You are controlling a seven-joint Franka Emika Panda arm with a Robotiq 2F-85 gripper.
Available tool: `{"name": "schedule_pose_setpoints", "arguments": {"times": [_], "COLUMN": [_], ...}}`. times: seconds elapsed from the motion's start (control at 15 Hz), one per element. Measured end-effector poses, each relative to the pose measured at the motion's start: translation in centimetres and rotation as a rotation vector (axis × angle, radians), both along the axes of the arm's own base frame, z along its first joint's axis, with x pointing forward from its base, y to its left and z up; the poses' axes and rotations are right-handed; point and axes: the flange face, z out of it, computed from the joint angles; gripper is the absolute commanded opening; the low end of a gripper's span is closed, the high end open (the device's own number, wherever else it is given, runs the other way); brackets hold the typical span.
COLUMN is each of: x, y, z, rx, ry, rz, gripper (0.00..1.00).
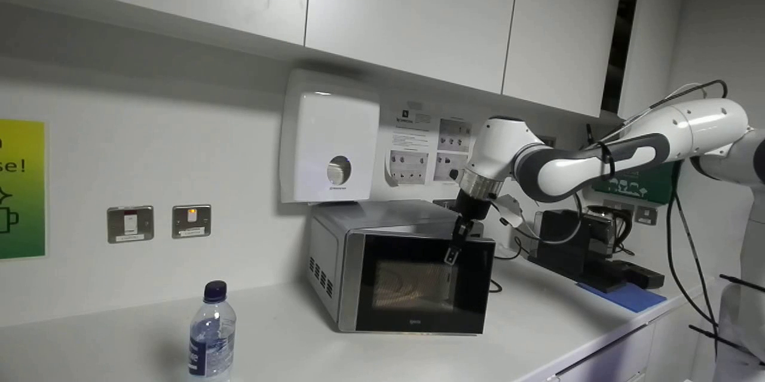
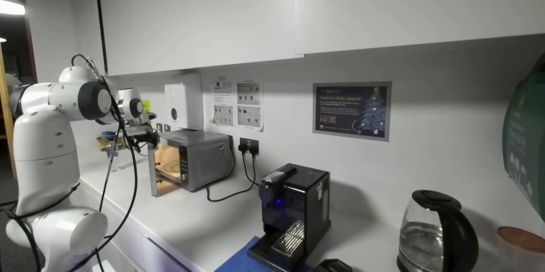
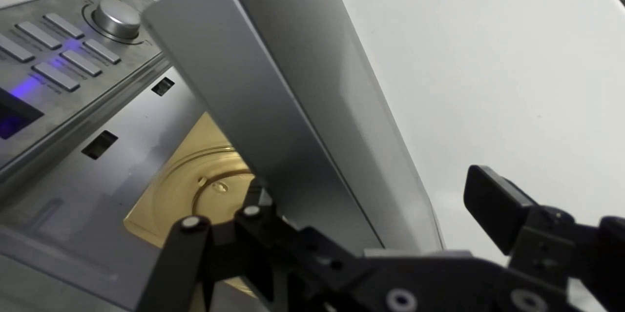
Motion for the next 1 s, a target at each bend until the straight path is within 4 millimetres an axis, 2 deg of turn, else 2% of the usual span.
{"name": "schedule_pose_setpoints", "arguments": {"times": [0.6,1.0], "x": [-1.0,-1.2], "y": [3.0,5.5], "z": [-0.8,-0.5], "rx": [0.017,0.058], "ry": [-0.029,-0.034], "rz": [-0.126,-0.177], "gripper": [1.0,1.0]}}
